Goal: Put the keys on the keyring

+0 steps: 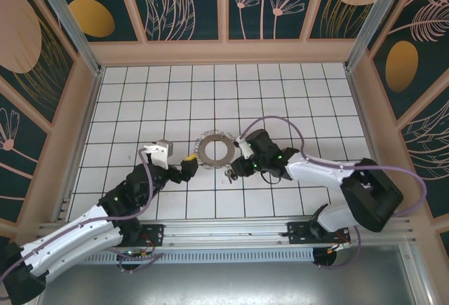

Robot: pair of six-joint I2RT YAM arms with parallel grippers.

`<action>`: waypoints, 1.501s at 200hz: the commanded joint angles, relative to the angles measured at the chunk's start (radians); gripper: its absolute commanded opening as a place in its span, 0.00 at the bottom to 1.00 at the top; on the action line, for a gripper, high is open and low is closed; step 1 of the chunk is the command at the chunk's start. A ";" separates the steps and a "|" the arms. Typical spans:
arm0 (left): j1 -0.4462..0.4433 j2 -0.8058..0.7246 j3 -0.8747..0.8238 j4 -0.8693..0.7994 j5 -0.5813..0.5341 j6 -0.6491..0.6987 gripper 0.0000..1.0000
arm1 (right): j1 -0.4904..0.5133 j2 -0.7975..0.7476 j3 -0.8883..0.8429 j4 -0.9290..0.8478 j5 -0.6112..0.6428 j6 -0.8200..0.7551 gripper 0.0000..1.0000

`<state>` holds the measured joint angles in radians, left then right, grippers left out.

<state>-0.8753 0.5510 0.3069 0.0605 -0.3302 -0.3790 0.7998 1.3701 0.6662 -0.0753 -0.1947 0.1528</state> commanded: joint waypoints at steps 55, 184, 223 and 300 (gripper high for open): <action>0.019 0.087 0.119 0.132 -0.390 0.119 0.99 | -0.221 -0.290 -0.010 0.163 0.166 -0.055 0.99; 0.419 0.777 0.286 0.609 -0.394 0.230 0.99 | -0.795 -0.386 -0.561 1.049 0.000 -0.113 0.99; 0.516 0.905 0.267 0.707 -0.380 0.237 0.99 | -0.804 -0.234 -0.582 1.191 0.091 -0.149 0.99; 0.647 0.959 0.187 0.995 -0.224 0.350 0.99 | -0.835 0.204 -0.569 1.651 0.068 -0.172 0.99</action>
<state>-0.2741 1.5005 0.5407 0.8948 -0.6575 -0.0700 -0.0288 1.4822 0.1215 1.2980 -0.1131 0.0055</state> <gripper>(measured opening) 0.988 0.990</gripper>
